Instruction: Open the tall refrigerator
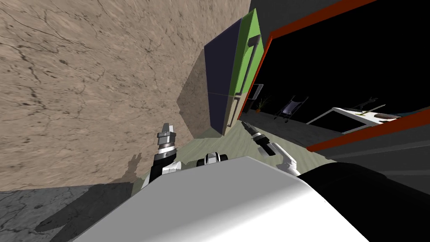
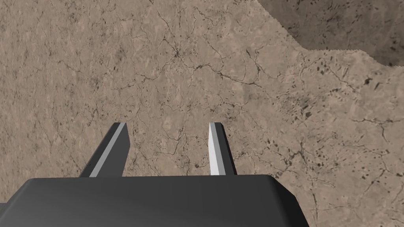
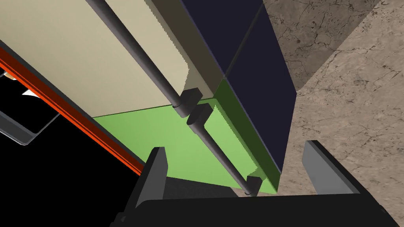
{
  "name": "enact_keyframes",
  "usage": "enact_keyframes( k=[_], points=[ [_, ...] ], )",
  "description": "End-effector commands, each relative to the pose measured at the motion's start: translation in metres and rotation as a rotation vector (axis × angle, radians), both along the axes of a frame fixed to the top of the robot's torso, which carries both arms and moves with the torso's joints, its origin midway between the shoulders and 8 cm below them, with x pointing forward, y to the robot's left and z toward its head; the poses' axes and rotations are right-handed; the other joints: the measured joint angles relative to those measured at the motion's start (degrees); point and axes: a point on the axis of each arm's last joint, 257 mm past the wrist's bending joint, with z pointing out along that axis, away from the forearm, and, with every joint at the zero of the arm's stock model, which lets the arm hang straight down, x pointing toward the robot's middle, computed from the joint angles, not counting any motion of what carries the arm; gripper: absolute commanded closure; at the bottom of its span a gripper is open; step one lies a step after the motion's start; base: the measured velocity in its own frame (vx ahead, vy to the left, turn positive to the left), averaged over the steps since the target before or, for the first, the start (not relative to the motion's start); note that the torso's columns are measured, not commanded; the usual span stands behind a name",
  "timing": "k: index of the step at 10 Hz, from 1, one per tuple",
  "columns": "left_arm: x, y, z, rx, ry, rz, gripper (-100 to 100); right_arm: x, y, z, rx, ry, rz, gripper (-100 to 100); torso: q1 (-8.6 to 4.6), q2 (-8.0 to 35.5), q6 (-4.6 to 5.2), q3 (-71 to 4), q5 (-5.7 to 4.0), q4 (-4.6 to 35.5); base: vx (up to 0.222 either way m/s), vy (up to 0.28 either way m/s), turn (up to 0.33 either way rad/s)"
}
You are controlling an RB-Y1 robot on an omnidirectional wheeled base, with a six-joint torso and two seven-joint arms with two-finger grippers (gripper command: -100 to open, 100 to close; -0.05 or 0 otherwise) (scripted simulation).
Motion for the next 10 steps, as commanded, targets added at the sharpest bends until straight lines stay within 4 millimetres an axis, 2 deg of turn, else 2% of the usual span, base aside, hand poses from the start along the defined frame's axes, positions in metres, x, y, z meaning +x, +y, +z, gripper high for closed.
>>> enact_keyframes(
  k=[1, 2, 5, 6, 8, 9, 10],
  points=[
    [0.000, 0.000, 0.000, 0.000, 0.000, 0.000, 0, 0.000, -0.041, -0.005, -0.157, 0.053, -0.052, -100, -0.08, 0.00, -0.01, 0.01, -0.04, 0.00, 0.098, 0.166, 0.161],
    [0.000, 0.000, 0.000, 0.000, 0.000, 0.000, 0, 0.001, -0.041, -0.003, -0.168, 0.054, -0.047, -100, 0.09, -0.16, -0.03, -0.08, 0.00, -0.04, 0.080, 0.126, 0.054],
    [0.000, 0.000, 0.000, 0.000, 0.000, 0.000, 0, -0.001, -0.099, -0.002, -0.379, 0.120, -0.121, -100, 0.13, -0.10, -0.02, -0.05, 0.01, -0.02, 0.091, 0.142, 0.122],
    [0.000, 0.000, 0.000, 0.000, 0.000, 0.000, 0, 0.000, -0.099, 0.000, -0.388, 0.120, -0.118, -100, 0.19, -0.27, -0.02, -0.15, 0.04, -0.07, 0.099, 0.113, 0.048],
    [0.000, 0.000, 0.000, 0.000, 0.000, 0.000, 0, -0.003, -0.138, 0.004, -0.522, 0.161, -0.172, -100, -0.12, 0.00, -0.02, 0.00, -0.06, 0.00, 0.080, 0.078, 0.114],
    [0.000, 0.000, 0.000, 0.000, 0.000, 0.000, 0, -0.002, -0.138, 0.006, -0.528, 0.161, -0.169, -100, -0.03, -0.04, -0.03, -0.01, -0.04, -0.01, 0.081, 0.061, 0.041],
    [0.000, 0.000, 0.000, 0.000, 0.000, 0.000, 0, -0.004, -0.157, 0.010, -0.595, 0.182, -0.197, -100, -0.01, -0.03, 0.02, -0.01, -0.02, -0.01, 0.081, 0.072, 0.052]
  ],
)
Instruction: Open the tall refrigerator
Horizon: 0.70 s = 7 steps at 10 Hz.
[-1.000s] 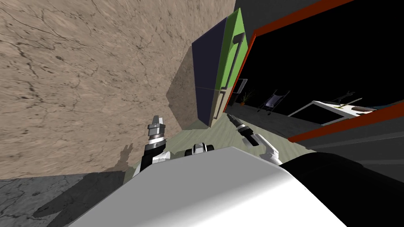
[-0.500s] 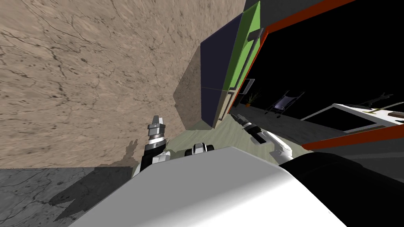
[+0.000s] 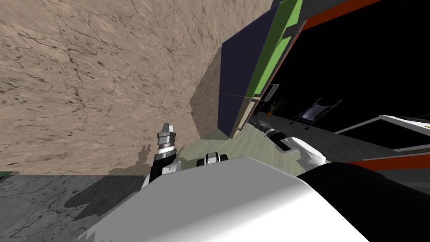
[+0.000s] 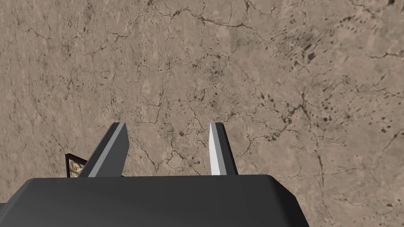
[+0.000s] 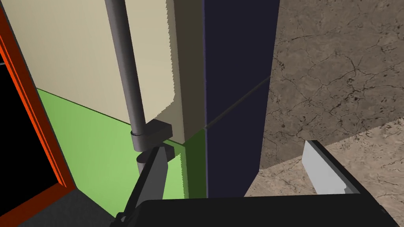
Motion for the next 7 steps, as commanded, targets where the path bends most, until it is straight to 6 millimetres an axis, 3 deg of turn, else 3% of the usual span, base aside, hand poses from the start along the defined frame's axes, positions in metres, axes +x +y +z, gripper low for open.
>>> enact_keyframes(
  k=[1, 7],
  points=[
    [0.000, 0.000, 0.000, 0.000, 0.000, 0.000, 0, -0.002, -0.043, 0.010, -0.147, 0.041, -0.059, -100, 0.09, -0.04, -0.04, -0.02, 0.02, -0.01, 0.094, 0.069, 0.111],
    [0.000, 0.000, 0.000, 0.000, 0.000, 0.000, 0, -0.021, -0.147, 0.043, -0.502, 0.144, -0.235, -100, 0.01, -0.04, -0.03, -0.03, -0.01, -0.01, 0.134, 0.039, 0.088]
  ],
)
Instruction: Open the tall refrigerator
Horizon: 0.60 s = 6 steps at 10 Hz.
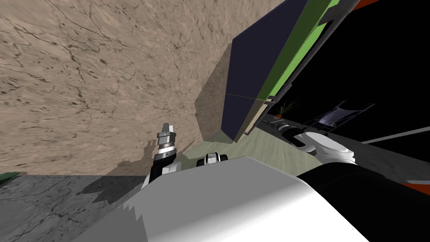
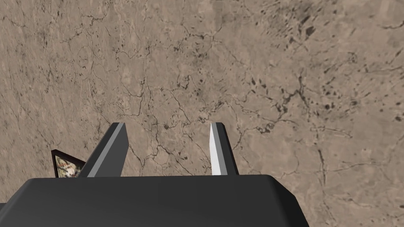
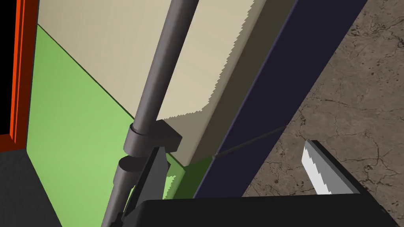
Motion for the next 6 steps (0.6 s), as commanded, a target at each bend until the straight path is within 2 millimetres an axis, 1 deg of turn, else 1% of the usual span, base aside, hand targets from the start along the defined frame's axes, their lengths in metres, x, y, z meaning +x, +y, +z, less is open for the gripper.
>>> enact_keyframes(
  k=[1, 4, 6],
  points=[
    [0.000, 0.000, 0.000, 0.000, 0.000, 0.000, 0, -0.008, -0.039, 0.018, -0.146, 0.041, -0.075, -100, 0.05, 0.05, -0.01, 0.03, 0.02, 0.02, 0.122, 0.006, 0.068],
    [0.000, 0.000, 0.000, 0.000, 0.000, 0.000, 0, -0.021, -0.078, 0.039, -0.286, 0.083, -0.152, -100, 0.06, 0.00, -0.01, 0.00, 0.02, 0.00, 0.115, -0.004, 0.057],
    [0.000, 0.000, 0.000, 0.000, 0.000, 0.000, 0, -0.029, -0.099, 0.053, -0.364, 0.106, -0.195, -100, 0.08, 0.06, 0.00, 0.04, 0.02, 0.02, 0.087, -0.002, 0.051]
  ],
)
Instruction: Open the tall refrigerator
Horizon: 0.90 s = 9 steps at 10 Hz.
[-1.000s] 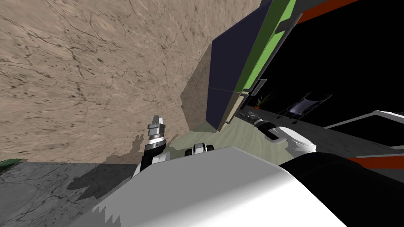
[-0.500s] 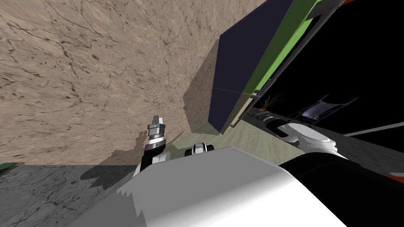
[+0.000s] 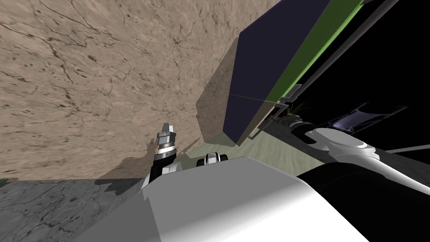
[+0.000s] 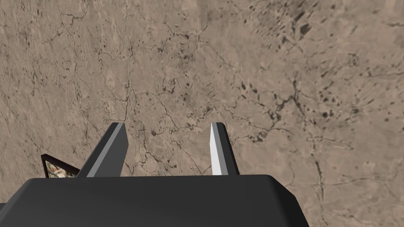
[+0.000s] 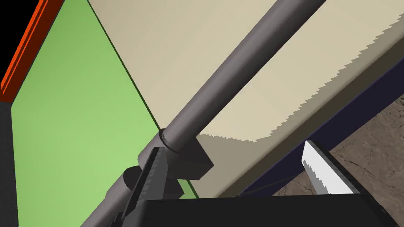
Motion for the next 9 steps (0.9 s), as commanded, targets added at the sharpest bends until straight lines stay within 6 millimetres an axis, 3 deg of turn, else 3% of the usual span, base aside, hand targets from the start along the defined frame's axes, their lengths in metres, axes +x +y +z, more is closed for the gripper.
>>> enact_keyframes(
  k=[1, 3, 5, 6, 8, 9],
  points=[
    [0.000, 0.000, 0.000, 0.000, 0.000, 0.000, 0, -0.010, -0.025, 0.019, -0.100, 0.029, -0.053, -100, 0.02, -0.04, 0.00, -0.02, 0.02, -0.01, 0.103, -0.001, 0.042],
    [0.000, 0.000, 0.000, 0.000, 0.000, 0.000, 0, -0.018, -0.044, 0.036, -0.176, 0.051, -0.094, -100, 0.03, -0.15, -0.02, -0.10, 0.02, -0.04, 0.102, 0.008, 0.058],
    [0.000, 0.000, 0.000, 0.000, 0.000, 0.000, 0, -0.016, -0.042, 0.034, -0.159, 0.047, -0.087, -100, -0.08, -0.01, -0.13, -0.02, -0.01, -0.01, 0.019, 0.005, -0.013],
    [0.000, 0.000, 0.000, 0.000, 0.000, 0.000, 0, -0.016, -0.042, 0.034, -0.159, 0.046, -0.088, 100, -0.08, -0.01, -0.10, -0.01, -0.02, -0.01, 0.001, -0.002, -0.020],
    [0.000, 0.000, 0.000, 0.000, 0.000, 0.000, 0, 0.000, -0.018, 0.035, -0.158, 0.041, -0.022, 100, -0.47, 0.06, -0.24, 0.02, -0.20, -0.05, -0.147, -0.213, 0.046],
    [0.000, 0.000, 0.000, 0.000, 0.000, 0.000, 0, 0.000, -0.018, 0.035, -0.158, 0.041, -0.022, 100, -0.89, -0.01, -0.12, -0.02, -0.22, 0.02, -0.191, -0.220, 0.041]
  ],
)
